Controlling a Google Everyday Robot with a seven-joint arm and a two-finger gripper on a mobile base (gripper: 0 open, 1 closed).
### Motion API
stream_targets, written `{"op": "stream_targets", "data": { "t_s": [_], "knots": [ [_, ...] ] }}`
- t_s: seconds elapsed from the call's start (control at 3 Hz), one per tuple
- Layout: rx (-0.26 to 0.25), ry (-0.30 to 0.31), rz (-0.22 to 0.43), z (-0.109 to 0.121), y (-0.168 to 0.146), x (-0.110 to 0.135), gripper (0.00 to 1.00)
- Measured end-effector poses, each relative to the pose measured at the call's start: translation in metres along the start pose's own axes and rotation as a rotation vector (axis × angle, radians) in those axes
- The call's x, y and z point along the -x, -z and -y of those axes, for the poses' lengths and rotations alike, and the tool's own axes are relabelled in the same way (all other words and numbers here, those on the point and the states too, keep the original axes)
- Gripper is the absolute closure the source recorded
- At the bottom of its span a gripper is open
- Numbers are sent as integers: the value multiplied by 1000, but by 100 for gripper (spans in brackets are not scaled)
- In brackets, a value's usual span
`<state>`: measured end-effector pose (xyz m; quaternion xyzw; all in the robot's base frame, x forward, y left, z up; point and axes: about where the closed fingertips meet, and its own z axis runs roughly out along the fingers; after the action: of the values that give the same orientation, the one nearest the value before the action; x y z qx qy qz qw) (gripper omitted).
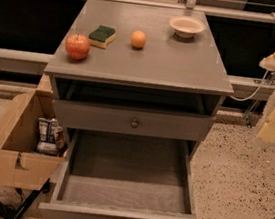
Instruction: Place apple into middle drawer
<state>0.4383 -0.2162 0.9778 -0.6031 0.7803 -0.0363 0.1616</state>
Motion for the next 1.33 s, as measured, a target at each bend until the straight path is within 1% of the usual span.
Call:
{"op": "stream_targets", "data": {
  "t_s": [0.33,0.67,1.0,1.33],
  "knots": [
    [0,0,0,0,0,0,0],
    [-6,-27,89,11,-20,17,0],
    [31,-107,322,32,-70,60,0],
    [31,-143,583,64,-97,114,0]
  ]
}}
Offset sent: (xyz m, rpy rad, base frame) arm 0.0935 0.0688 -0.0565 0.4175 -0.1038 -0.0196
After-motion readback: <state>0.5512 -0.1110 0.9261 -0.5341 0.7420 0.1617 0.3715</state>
